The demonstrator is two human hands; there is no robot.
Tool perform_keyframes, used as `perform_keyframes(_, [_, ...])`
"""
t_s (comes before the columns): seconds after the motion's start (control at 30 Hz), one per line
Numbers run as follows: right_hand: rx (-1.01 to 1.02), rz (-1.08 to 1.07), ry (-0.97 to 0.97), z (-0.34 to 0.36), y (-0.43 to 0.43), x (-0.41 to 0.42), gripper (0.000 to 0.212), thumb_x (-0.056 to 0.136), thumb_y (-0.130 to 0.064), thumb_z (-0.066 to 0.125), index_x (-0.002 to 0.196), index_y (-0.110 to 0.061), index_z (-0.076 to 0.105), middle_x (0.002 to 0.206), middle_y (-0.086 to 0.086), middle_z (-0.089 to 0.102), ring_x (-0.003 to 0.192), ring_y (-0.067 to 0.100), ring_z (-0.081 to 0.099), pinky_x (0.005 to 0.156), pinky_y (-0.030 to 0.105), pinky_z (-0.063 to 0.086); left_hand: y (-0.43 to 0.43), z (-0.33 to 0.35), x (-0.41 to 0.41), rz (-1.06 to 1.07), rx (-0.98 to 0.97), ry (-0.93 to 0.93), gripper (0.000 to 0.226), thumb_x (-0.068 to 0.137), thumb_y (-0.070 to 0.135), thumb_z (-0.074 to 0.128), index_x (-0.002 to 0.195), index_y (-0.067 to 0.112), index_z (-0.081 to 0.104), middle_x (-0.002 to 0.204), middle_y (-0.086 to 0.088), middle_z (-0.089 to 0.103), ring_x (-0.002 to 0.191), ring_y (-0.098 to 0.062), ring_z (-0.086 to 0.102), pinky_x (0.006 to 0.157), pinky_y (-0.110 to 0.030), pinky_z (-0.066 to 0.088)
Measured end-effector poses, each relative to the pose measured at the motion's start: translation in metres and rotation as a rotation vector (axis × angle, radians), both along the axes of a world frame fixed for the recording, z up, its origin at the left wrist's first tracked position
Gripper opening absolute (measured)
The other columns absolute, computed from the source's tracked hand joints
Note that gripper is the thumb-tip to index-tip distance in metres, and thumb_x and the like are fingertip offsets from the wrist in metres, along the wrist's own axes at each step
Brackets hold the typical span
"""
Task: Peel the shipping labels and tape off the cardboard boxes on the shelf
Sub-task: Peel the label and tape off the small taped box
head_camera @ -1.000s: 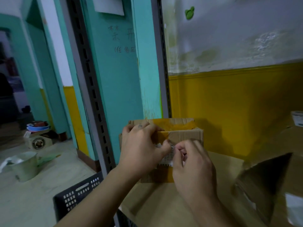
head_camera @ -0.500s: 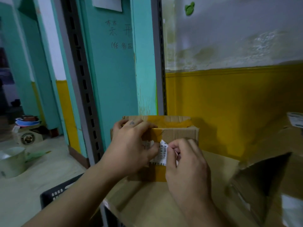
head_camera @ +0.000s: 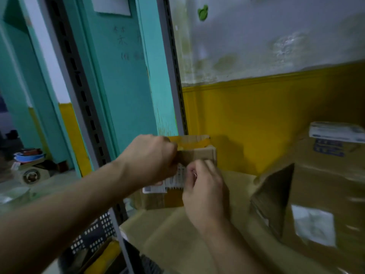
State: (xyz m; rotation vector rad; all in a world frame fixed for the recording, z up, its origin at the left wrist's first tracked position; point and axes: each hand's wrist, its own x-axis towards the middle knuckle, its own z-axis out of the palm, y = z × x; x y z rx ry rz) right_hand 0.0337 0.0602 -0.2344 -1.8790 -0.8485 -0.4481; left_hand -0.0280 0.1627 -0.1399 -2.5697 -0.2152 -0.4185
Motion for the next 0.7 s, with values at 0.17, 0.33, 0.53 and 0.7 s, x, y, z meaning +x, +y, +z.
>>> perform_keyframes(0.17, [0.021, -0.012, 0.012, 0.001, -0.004, -0.003, 0.017, 0.096, -0.018, 0.053, 0.086, -0.029, 0.046, 0.096, -0.015, 0.043, 0.091, 0.002, 0.04, 0.066, 0.007, 0.026, -0.009, 0.002, 0.003, 0.008, 0.142, 0.09, 0.023, 0.102, 0.035, 0.04, 0.099, 0.02, 0.057, 0.082, 0.007, 0.061, 0.064, -0.01, 0.061, 0.059, -0.025, 0.056])
perform_keyframes(0.33, [0.02, -0.029, 0.022, 0.003, -0.006, -0.003, 0.015, 0.096, -0.018, 0.051, 0.087, -0.028, 0.045, 0.098, -0.013, 0.043, 0.091, 0.002, 0.038, 0.065, 0.01, 0.025, -0.005, 0.006, 0.005, -0.045, 0.188, 0.08, 0.024, 0.101, 0.038, 0.041, 0.102, 0.02, 0.058, 0.08, 0.006, 0.062, 0.065, -0.011, 0.062, 0.057, -0.025, 0.054])
perform_keyframes(0.53, [-0.018, -0.038, 0.027, 0.006, -0.01, -0.005, 0.015, 0.097, -0.019, 0.05, 0.088, -0.029, 0.042, 0.098, -0.013, 0.041, 0.089, 0.002, 0.035, 0.064, 0.013, 0.026, -0.006, -0.004, 0.008, -0.051, 0.235, 0.071, 0.021, 0.102, 0.03, 0.038, 0.102, 0.017, 0.054, 0.072, 0.006, 0.051, 0.057, -0.011, 0.052, 0.051, -0.024, 0.042])
perform_keyframes(0.7, [-0.033, -0.065, 0.046, 0.009, -0.009, -0.007, 0.007, 0.095, -0.017, 0.052, 0.093, -0.025, 0.052, 0.105, -0.008, 0.05, 0.091, 0.004, 0.037, 0.074, 0.018, 0.027, -0.006, -0.005, 0.012, -0.07, 0.254, 0.079, 0.02, 0.105, 0.028, 0.034, 0.102, 0.014, 0.048, 0.07, 0.005, 0.045, 0.055, -0.01, 0.046, 0.052, -0.025, 0.04])
